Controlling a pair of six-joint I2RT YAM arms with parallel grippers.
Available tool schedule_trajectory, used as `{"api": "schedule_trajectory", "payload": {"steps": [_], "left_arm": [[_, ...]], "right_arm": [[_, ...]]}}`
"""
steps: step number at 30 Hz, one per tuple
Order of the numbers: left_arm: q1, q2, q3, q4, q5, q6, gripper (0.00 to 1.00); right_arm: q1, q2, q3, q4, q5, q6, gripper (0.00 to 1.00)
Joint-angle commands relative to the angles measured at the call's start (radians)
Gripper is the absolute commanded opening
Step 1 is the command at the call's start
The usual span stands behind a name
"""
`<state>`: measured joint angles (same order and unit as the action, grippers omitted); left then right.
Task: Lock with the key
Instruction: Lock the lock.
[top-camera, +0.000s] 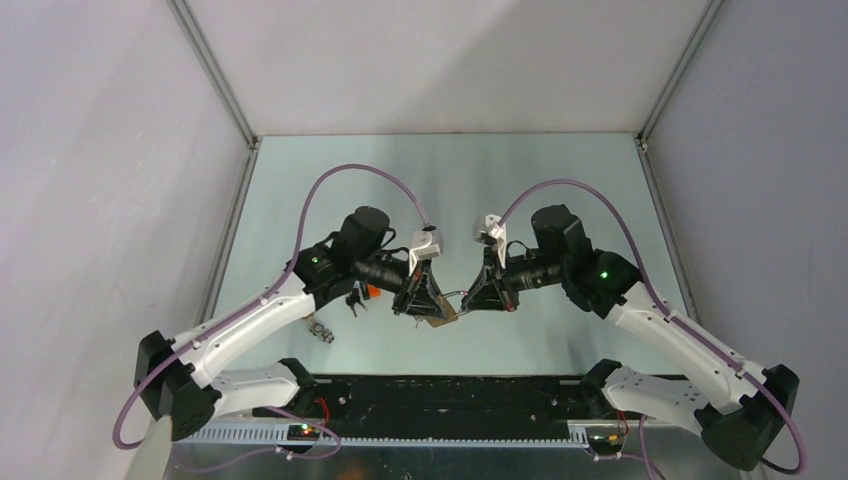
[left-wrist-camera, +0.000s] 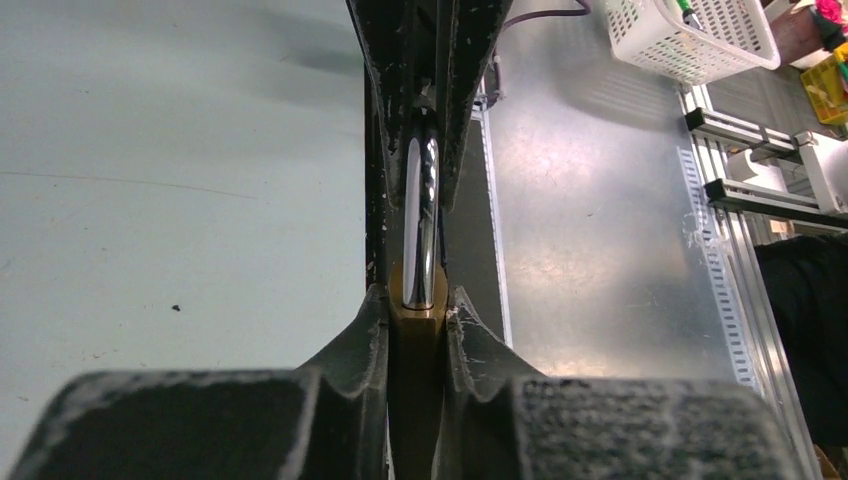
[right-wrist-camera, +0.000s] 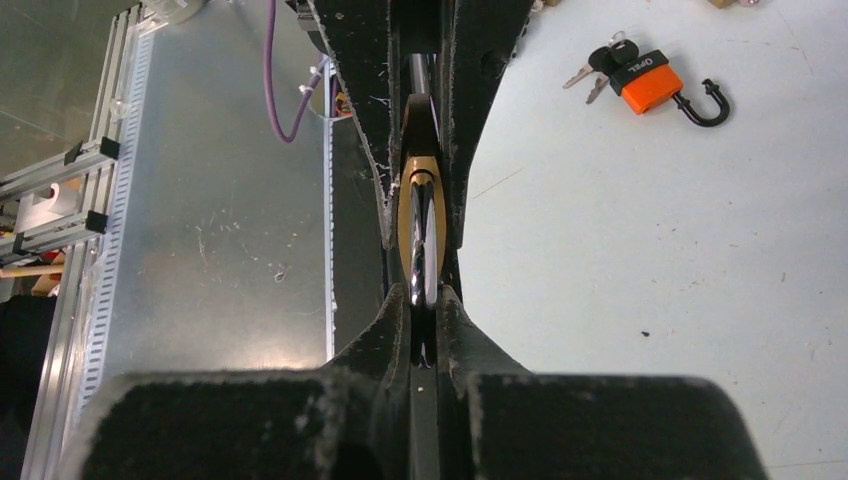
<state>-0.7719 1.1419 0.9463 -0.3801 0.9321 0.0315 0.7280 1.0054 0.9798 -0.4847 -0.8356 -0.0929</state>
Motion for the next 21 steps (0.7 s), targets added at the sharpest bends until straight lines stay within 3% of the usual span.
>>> {"api": "schedule_trajectory", "payload": {"steps": [1, 4, 7, 11, 15, 17, 21], "left_arm": [[0.003, -0.057, 0.028, 0.015, -0.085, 0.019, 0.0], [0.003, -0.101, 0.054, 0.024, -0.234, -0.004, 0.0], [0.003, -0.158, 0.077, 0.054, -0.366, -0.042, 0.0], [0.004, -0.221, 0.088, 0.138, -0.548, -0.158, 0.0], [0.003, -0.281, 0.04, 0.336, -0.679, -0.306, 0.0], [0.003, -0.312, -0.006, 0.475, -0.725, -0.384, 0.0], [0.003, -0.338, -0.033, 0.599, -0.835, -0.495, 0.0]], "right_arm": [[0.003, -0.018, 0.079, 0.154, -0.046, 0.085, 0.04], [-0.008, -0.021, 0.079, 0.181, 0.001, 0.132, 0.27], [-0.012, -0.036, 0.058, 0.232, 0.077, 0.184, 0.66], [-0.013, -0.102, -0.04, 0.423, 0.205, 0.27, 0.9], [0.013, -0.127, -0.133, 0.675, 0.345, 0.396, 0.94], [0.053, -0.111, -0.165, 0.747, 0.425, 0.442, 0.93], [0.161, -0.045, -0.212, 0.899, 0.588, 0.475, 0.87]]}}
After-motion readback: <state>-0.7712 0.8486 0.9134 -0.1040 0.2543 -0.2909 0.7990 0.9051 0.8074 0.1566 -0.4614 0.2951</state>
